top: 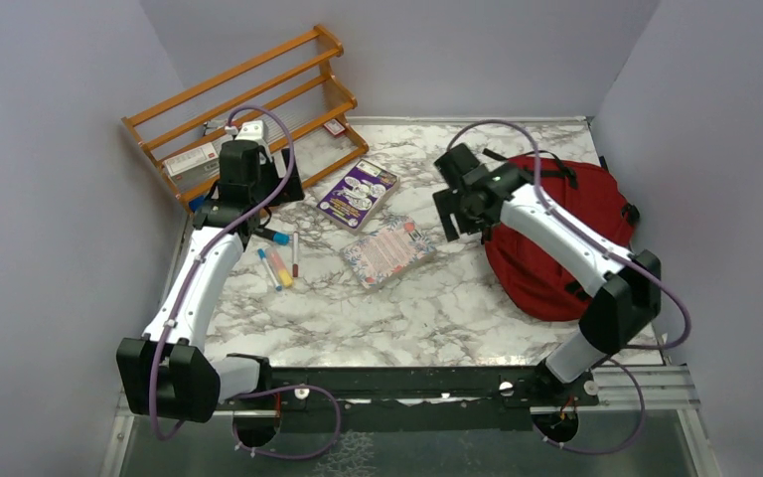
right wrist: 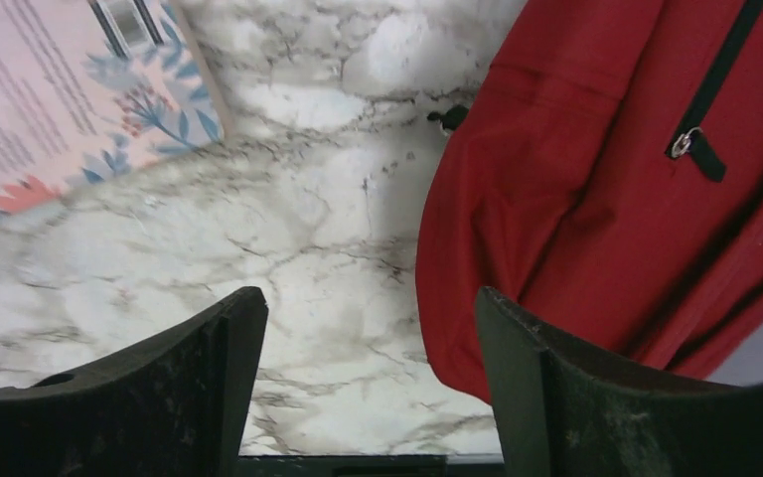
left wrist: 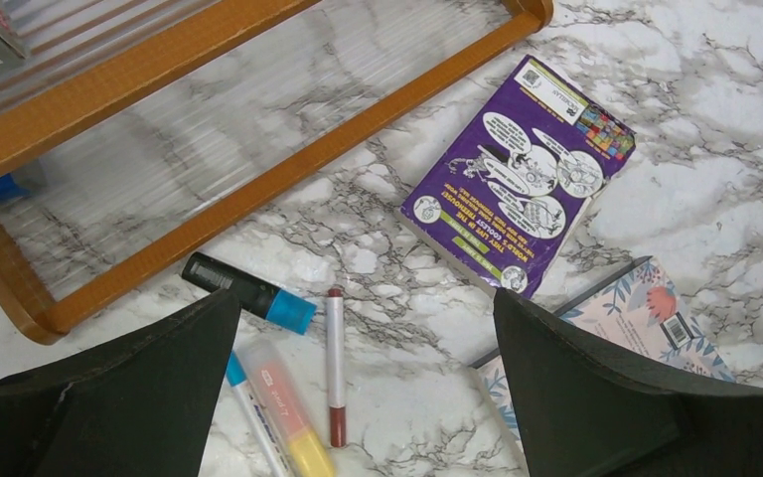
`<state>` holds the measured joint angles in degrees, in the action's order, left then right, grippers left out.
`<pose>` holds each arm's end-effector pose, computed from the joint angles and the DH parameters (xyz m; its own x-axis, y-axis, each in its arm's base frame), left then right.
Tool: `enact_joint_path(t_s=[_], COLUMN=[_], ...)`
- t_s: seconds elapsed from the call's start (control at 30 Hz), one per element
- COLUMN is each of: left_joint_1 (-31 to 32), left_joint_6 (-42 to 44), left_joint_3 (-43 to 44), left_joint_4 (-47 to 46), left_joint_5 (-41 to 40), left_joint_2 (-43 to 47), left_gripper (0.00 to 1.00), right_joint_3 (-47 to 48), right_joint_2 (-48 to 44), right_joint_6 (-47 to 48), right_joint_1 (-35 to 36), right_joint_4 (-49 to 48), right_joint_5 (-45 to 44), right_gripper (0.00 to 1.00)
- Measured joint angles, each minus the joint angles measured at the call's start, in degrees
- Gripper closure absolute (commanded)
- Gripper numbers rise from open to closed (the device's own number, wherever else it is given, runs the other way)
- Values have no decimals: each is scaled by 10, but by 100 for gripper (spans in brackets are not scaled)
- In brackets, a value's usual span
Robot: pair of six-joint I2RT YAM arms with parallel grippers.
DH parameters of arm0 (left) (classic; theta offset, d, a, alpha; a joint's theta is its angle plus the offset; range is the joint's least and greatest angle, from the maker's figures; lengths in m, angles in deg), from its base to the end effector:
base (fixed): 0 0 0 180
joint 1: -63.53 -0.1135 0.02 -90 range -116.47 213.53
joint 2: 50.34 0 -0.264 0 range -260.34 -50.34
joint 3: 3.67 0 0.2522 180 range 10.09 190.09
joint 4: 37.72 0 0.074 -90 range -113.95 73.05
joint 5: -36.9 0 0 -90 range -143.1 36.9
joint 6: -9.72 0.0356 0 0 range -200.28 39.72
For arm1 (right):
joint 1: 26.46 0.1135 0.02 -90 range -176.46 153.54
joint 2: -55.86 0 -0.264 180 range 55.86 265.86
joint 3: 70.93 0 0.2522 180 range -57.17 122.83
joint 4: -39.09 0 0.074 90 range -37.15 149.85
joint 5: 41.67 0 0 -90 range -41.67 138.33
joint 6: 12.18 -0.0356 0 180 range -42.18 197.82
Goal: Pack the student bag
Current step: Adjust the student bag at the center of the board.
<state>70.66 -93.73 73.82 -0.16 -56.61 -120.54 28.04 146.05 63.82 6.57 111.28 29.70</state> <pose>0.2735 -0.0320 0.3387 -0.5031 -0.1710 -0.8472 -0.0469 0.9842 -0.1709 0.2731 0.1640 0.3197 -0.8234 -0.2619 -0.5034 -0.2035 0.9644 -0.1689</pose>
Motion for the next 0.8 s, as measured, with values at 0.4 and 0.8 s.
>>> enact_joint_path(t_s=[0.4,0.8], left_joint_1=[0,0], left_joint_6=[-3,-6], left_joint_3=[-29,-29], left_joint_4=[-23,-30], left_joint_5=[14,38], left_joint_2=[-2,-2], left_gripper=[2,3], right_joint_3=[-78,-145], right_joint_2=[71,152], right_joint_6=[-42,-46], right_joint_1=[59,45], right_joint_4=[58,-33], right_joint_5=[-158,-203], right_gripper=[27,39])
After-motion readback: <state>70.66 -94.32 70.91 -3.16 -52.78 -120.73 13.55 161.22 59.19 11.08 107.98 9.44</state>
